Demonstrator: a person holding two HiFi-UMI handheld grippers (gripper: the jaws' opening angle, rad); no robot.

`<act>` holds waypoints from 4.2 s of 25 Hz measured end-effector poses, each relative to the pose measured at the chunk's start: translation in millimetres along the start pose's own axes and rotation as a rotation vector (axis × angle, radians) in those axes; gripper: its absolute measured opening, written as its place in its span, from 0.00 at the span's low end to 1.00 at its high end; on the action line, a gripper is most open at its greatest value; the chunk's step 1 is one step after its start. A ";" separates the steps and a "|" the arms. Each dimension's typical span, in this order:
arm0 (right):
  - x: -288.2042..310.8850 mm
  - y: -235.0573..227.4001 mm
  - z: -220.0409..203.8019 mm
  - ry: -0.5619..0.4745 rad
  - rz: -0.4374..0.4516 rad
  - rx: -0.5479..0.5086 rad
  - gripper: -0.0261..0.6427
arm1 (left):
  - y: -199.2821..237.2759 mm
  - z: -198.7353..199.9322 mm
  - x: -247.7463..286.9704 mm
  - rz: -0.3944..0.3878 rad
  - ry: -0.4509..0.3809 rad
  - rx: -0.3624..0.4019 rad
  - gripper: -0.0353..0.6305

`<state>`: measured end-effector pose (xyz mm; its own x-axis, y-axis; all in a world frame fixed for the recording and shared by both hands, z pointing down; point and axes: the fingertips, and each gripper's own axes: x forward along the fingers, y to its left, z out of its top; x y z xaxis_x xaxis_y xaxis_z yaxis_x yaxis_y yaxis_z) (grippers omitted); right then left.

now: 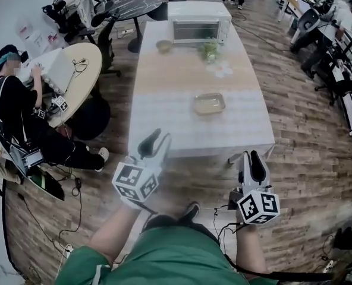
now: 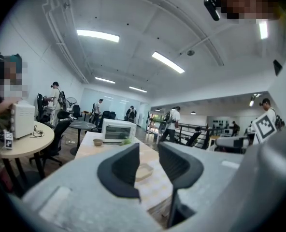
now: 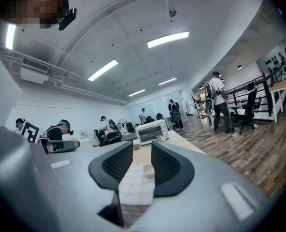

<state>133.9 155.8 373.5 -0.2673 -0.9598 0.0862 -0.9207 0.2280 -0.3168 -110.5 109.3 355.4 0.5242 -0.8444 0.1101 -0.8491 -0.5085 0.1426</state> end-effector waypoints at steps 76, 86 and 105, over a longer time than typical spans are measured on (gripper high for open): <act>394.2 -192.3 -218.6 0.629 -0.021 0.466 0.19 | 178.6 -228.6 375.1 -0.021 0.564 -0.449 0.24; 395.7 -195.2 -234.8 0.667 -0.036 0.585 0.18 | 180.5 -224.0 376.2 -0.023 0.560 -0.445 0.24; 390.0 -186.5 -199.5 0.576 -0.027 0.549 0.10 | 175.4 -205.9 362.5 -0.038 0.541 -0.442 0.24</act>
<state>144.6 -228.3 654.7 -0.4904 -0.6936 0.5277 -0.6970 -0.0514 -0.7152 -56.1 -251.3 622.9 0.6091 -0.5667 0.5549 -0.7838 -0.3230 0.5304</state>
